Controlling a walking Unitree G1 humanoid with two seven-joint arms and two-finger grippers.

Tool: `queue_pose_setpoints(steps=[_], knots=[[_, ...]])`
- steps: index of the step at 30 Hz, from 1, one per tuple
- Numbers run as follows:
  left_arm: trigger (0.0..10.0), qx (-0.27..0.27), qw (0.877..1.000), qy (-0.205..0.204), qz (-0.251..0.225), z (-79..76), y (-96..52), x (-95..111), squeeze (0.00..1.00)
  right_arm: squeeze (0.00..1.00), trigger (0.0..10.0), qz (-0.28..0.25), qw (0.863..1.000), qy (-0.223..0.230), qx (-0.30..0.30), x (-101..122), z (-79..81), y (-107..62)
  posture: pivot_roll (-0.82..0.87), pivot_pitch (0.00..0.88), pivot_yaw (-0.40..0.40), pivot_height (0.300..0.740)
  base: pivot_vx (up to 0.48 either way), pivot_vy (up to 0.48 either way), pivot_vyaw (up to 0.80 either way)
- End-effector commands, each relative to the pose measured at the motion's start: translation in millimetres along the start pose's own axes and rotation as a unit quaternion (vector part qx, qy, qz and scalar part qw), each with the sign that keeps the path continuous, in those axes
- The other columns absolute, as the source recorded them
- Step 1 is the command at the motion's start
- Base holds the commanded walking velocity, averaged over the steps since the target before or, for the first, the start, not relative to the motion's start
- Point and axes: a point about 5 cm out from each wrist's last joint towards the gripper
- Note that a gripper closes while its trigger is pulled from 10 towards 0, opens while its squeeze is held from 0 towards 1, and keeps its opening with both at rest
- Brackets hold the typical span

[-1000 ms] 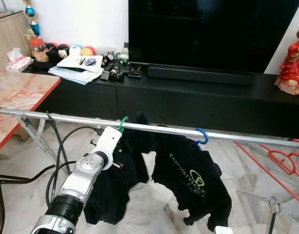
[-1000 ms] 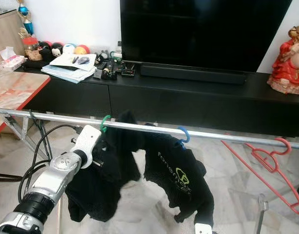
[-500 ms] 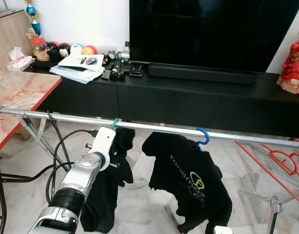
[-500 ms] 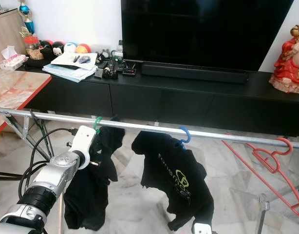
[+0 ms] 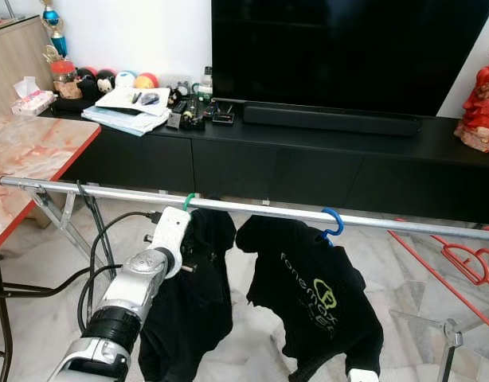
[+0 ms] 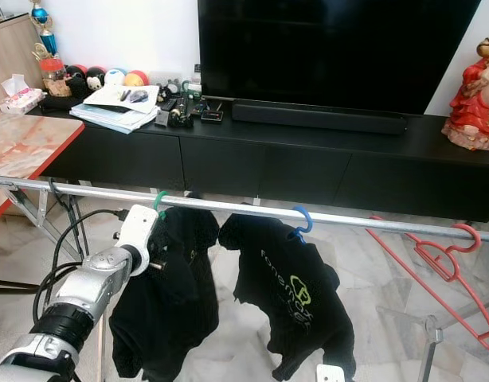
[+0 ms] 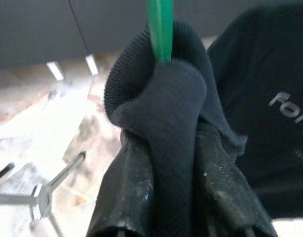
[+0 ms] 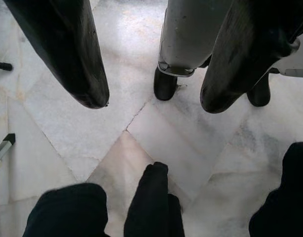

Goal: Hang hanger

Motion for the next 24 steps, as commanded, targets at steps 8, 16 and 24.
queue_pose_setpoints(steps=[8, 16, 24], knots=[[10.0, 0.000, 0.997, 0.020, -0.070, 3.2, -30.5, 6, 1.00, 0.00, 10.0, -0.014, 1.000, 0.021, -0.008, 0, -4.1, -0.6, 0.12, 0.050, -0.045, 0.740, 0.000, 0.000, 0.00], [10.0, 0.009, 0.994, 0.026, -0.107, 3.9, -60.0, 7, 0.36, 0.00, 10.0, -0.034, 0.999, 0.029, -0.007, 3, -5.3, -1.0, 0.12, 0.046, -0.050, 0.740, 0.000, 0.000, 0.00], [10.0, 0.014, 0.991, 0.069, -0.113, -2.1, -85.1, -9, 0.00, 0.00, 10.0, -0.113, 0.992, 0.054, -0.001, 14, -4.7, -3.7, 0.11, 0.037, -0.062, 0.740, 0.000, 0.000, 0.00]])
Point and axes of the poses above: a point about 5 cm out from each wrist's last joint towards the gripper, its own y axis pointing out of the wrist towards the gripper, its own x axis along the axis of the wrist's last joint, z = x × y, and after that the axes turned 9 degrees about y, right-handed
